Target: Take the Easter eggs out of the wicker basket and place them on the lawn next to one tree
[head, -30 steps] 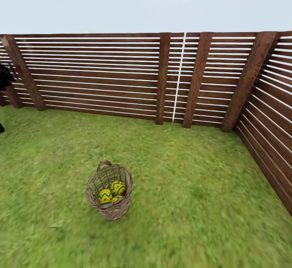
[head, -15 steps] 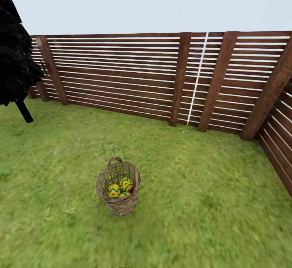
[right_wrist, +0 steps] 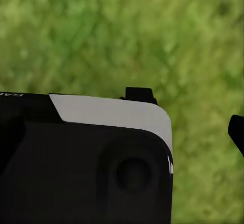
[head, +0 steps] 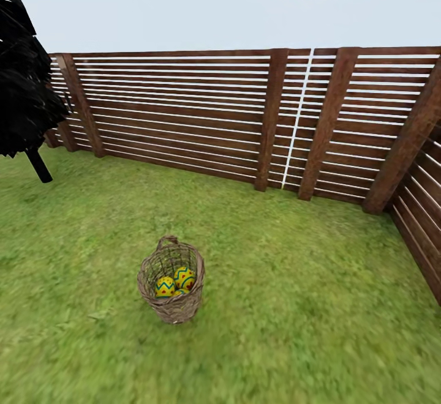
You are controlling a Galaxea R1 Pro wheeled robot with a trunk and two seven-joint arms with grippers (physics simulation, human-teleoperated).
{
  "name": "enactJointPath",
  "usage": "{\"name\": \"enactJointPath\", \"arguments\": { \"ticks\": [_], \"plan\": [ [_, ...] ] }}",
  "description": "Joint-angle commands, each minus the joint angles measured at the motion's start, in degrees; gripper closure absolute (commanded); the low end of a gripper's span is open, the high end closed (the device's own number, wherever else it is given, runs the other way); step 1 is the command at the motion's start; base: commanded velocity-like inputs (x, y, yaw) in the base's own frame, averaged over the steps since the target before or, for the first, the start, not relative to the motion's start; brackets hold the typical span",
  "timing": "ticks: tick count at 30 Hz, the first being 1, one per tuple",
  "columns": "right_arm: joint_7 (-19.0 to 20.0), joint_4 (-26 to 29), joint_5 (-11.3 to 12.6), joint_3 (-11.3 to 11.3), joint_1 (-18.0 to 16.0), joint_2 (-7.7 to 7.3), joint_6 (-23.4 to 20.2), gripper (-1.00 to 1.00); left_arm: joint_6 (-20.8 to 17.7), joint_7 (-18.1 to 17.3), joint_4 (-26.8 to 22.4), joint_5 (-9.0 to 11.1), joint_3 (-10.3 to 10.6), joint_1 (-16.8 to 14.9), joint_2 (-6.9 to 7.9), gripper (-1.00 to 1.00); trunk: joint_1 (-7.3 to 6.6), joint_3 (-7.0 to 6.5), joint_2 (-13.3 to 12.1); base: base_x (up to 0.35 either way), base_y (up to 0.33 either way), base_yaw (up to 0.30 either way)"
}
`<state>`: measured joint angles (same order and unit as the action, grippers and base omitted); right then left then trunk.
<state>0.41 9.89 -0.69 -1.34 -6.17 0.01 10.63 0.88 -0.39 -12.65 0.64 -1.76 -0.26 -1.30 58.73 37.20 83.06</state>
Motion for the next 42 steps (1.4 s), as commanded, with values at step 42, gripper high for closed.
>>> {"name": "enactJointPath", "arguments": {
  "ticks": [42],
  "plan": [
    [0.0, 0.0, -0.3, -0.3, -0.2, 0.06, 0.3, -1.0, 0.1, 0.0, -0.2, 0.1, -0.2, -0.1, -0.09, -1.0, 0.0, 0.05, 0.0, 0.163, -0.084, 0.198]
  ]
}}
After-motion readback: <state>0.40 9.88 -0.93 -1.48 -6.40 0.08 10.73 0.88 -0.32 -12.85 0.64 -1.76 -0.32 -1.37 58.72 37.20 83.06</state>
